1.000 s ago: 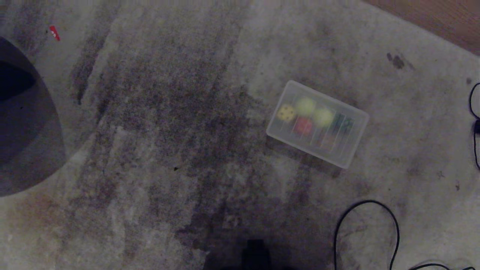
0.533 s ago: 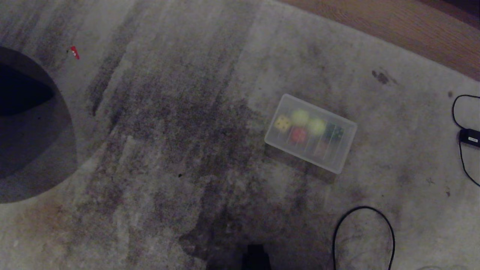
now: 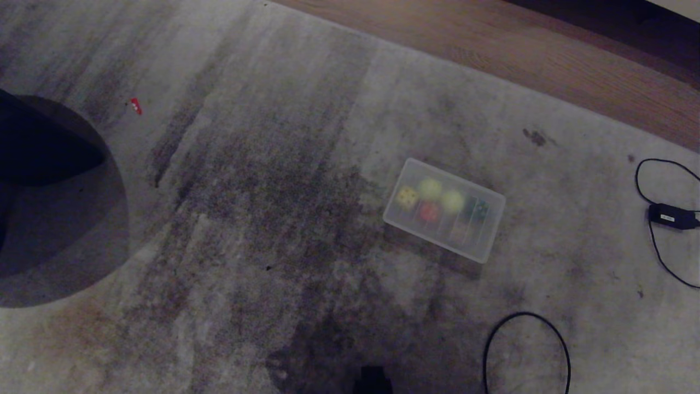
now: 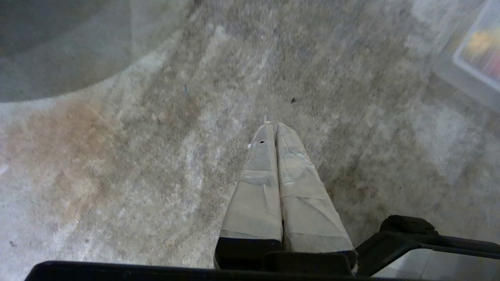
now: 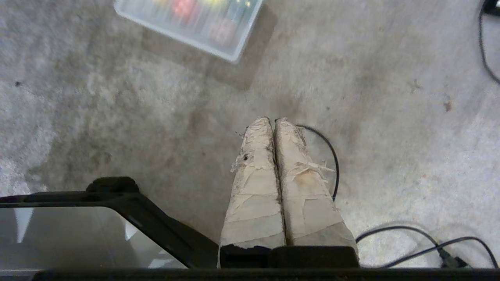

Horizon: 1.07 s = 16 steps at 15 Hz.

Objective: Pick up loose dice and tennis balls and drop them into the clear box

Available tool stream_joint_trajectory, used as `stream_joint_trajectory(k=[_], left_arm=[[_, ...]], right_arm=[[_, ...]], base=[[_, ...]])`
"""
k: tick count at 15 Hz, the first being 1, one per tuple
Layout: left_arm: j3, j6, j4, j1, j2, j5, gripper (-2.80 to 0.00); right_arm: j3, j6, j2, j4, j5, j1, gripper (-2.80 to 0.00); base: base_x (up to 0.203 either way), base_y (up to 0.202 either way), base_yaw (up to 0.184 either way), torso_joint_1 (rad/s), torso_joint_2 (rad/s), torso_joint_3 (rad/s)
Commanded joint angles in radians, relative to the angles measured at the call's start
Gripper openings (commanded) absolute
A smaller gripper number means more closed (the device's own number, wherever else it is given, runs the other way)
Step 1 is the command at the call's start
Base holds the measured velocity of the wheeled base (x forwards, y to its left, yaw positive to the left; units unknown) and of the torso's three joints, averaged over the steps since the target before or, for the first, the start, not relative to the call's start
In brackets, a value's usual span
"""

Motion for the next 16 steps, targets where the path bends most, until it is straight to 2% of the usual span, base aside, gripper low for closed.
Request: stream_joint_trajectory(k=[1, 16], left_arm=[[0.002, 0.002, -0.001, 0.0, 0.001, 0.001, -2.8], [0.002, 0.003, 0.0, 0.001, 0.001, 0.001, -2.8]], right_arm=[[0.0, 0.0, 0.003, -0.001, 0.0, 0.0, -2.8], [0.0, 0.0, 0.003, 0.001, -0.001, 0.0, -2.8]], base=[[0.0, 0.0, 0.0, 0.002, 0.0, 0.194], [0.0, 0.0, 0.0, 0.002, 0.0, 0.201]])
